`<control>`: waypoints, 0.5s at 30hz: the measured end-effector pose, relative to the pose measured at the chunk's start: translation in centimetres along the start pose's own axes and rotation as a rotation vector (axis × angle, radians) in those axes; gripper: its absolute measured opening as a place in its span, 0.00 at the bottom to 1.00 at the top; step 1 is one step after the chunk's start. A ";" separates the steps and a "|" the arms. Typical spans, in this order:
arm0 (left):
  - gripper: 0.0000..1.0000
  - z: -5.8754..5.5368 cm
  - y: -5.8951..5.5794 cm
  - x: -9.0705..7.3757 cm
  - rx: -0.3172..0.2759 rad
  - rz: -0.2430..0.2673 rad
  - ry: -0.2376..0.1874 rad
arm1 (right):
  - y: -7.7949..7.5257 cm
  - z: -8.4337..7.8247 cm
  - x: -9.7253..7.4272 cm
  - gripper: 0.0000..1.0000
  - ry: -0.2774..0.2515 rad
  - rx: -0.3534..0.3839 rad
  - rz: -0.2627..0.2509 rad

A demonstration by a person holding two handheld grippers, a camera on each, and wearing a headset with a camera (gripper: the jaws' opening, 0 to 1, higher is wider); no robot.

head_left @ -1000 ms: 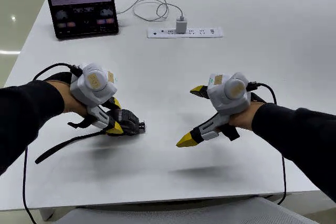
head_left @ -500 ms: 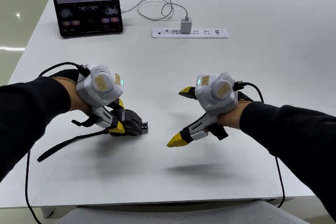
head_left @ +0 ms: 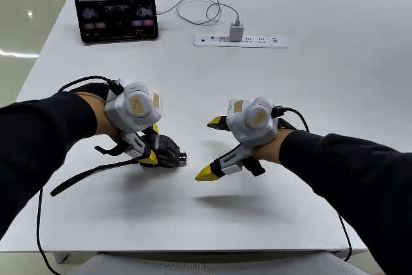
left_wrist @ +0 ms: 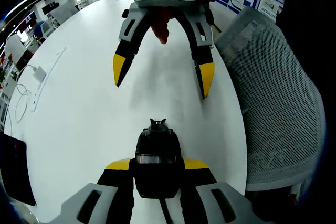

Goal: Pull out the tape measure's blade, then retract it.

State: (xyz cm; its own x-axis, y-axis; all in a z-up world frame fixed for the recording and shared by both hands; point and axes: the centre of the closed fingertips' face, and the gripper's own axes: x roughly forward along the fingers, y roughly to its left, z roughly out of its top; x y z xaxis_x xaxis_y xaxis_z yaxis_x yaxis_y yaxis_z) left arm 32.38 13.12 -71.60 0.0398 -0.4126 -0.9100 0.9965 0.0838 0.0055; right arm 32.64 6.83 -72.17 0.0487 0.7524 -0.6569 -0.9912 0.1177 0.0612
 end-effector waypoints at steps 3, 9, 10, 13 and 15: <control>0.30 0.0 0.0 0.0 -0.003 0.003 -0.005 | -0.1 0.0 0.5 0.60 0.004 -0.008 0.003; 0.30 0.0 0.0 0.0 -0.007 0.008 -0.017 | 0.5 -0.3 2.1 0.43 0.033 -0.037 0.027; 0.30 0.0 0.0 0.0 -0.008 0.009 -0.016 | 0.4 -0.2 2.3 0.41 0.034 -0.040 0.023; 0.30 0.0 0.0 0.0 -0.010 0.011 -0.012 | 0.3 0.0 2.9 0.38 0.035 -0.039 0.023; 0.30 0.0 0.1 0.0 -0.014 0.011 -0.011 | 0.6 0.0 3.4 0.35 0.047 -0.059 0.029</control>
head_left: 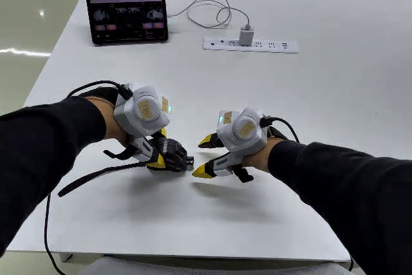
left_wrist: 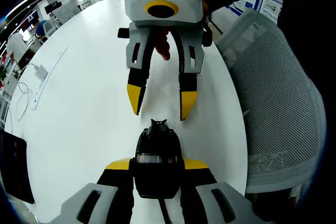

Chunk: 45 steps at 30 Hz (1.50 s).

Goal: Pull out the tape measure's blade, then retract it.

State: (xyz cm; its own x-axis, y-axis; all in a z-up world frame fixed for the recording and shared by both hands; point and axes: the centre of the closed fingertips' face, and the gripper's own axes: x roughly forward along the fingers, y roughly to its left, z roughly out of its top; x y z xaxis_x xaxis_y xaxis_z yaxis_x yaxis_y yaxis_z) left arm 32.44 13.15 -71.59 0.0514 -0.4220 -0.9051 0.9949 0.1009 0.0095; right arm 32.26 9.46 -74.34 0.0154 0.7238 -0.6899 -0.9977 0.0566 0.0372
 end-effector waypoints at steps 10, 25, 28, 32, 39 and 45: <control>0.30 0.0 0.0 0.0 -0.009 -0.003 -0.002 | -0.2 0.2 1.3 0.17 0.029 -0.062 0.009; 0.30 0.0 0.0 0.2 -0.018 -0.010 -0.003 | -0.1 -0.3 1.9 0.10 0.082 -0.103 0.029; 0.30 0.0 -0.1 0.1 -0.016 -0.009 -0.001 | 0.0 -0.4 1.8 0.09 0.090 -0.118 0.033; 0.30 -0.1 -0.1 0.0 -0.018 -0.004 -0.004 | -0.1 -0.5 1.7 0.09 0.092 -0.113 0.034; 0.30 0.0 -0.1 0.0 -0.031 0.009 -0.020 | -0.1 -0.7 1.6 0.09 0.096 -0.105 0.042; 0.30 0.0 0.0 0.0 -0.037 0.007 -0.030 | -0.2 -0.8 1.5 0.09 0.101 -0.104 0.041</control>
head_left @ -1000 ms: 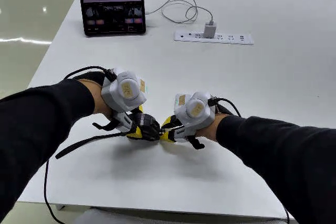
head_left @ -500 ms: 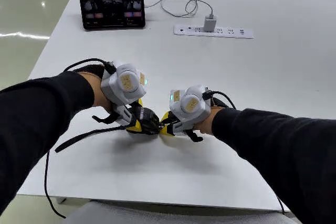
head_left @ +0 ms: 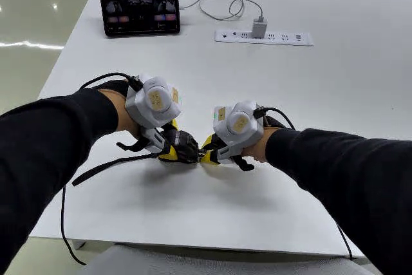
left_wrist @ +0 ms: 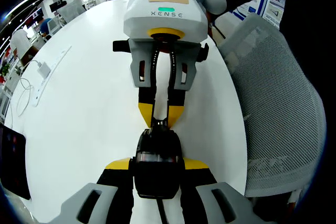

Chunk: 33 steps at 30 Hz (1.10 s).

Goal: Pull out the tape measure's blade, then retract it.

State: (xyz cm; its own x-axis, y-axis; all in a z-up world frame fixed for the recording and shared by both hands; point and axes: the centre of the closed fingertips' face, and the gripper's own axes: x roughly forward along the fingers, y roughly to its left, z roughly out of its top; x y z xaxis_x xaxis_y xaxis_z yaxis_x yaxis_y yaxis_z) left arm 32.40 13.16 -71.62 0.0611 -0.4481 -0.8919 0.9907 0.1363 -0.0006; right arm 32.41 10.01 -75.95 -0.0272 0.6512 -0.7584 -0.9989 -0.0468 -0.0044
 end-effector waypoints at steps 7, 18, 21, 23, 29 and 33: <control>0.30 0.0 0.0 0.1 0.000 -0.005 0.011 | 0.0 -0.4 -0.3 0.09 0.008 0.006 0.001; 0.30 0.0 -0.1 0.0 -0.014 0.003 0.004 | -0.1 -1.3 -1.0 0.09 0.022 0.026 0.010; 0.30 0.0 -0.1 0.1 -0.018 0.000 0.010 | 0.0 -1.4 -1.1 0.09 0.025 0.030 0.013; 0.30 0.0 -0.1 0.1 -0.017 -0.002 0.011 | 0.0 -1.6 -1.2 0.09 0.029 0.032 0.014; 0.30 0.0 -0.1 0.0 -0.021 -0.003 0.007 | 0.0 -1.8 -1.4 0.10 0.032 0.034 0.015; 0.30 0.1 -0.1 0.0 -0.024 -0.001 -0.002 | 0.1 -1.7 -1.3 0.11 0.033 0.034 0.005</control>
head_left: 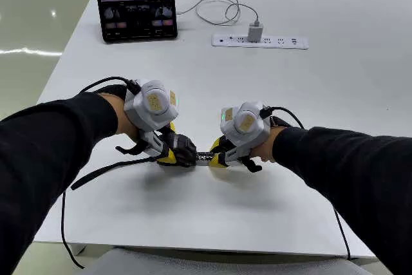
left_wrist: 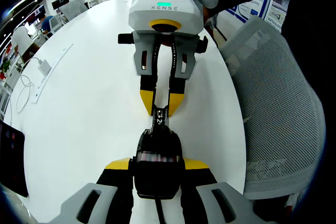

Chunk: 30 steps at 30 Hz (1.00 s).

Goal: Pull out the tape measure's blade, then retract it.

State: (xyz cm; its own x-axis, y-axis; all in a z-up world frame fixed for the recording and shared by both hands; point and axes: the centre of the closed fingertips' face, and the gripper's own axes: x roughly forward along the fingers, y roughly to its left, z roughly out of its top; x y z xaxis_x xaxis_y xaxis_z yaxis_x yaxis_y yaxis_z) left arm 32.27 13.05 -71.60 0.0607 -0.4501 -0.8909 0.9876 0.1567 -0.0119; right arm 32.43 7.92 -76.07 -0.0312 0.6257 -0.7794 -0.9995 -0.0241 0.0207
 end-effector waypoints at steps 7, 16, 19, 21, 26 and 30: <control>0.30 0.0 0.0 0.0 -0.004 0.003 -0.004 | -0.1 0.4 0.3 0.12 -0.016 0.044 -0.008; 0.30 -0.3 0.5 -0.2 -0.012 0.013 -0.063 | 0.1 0.0 -0.1 0.10 -0.034 0.054 -0.005; 0.30 -0.2 0.5 0.0 -0.012 0.016 -0.056 | -0.1 -0.5 -0.5 0.10 -0.034 0.062 -0.009; 0.30 -0.1 0.4 0.0 -0.012 0.016 -0.050 | -0.1 -0.8 -0.9 0.10 -0.031 0.072 -0.012; 0.30 -0.2 0.4 0.0 -0.018 0.017 -0.052 | -0.1 -1.4 -1.2 0.10 -0.017 0.074 -0.017; 0.30 -0.2 0.5 0.1 -0.003 0.024 -0.052 | -0.2 -1.8 -1.5 0.10 -0.013 0.076 -0.020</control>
State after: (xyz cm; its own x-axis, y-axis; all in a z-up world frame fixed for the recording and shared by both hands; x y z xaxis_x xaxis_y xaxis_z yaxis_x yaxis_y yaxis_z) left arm 32.74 13.23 -71.77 0.0922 -0.4910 -0.8662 0.9853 0.1706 0.0082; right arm 32.65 5.55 -76.00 -0.0108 0.6359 -0.7717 -0.9975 0.0474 0.0531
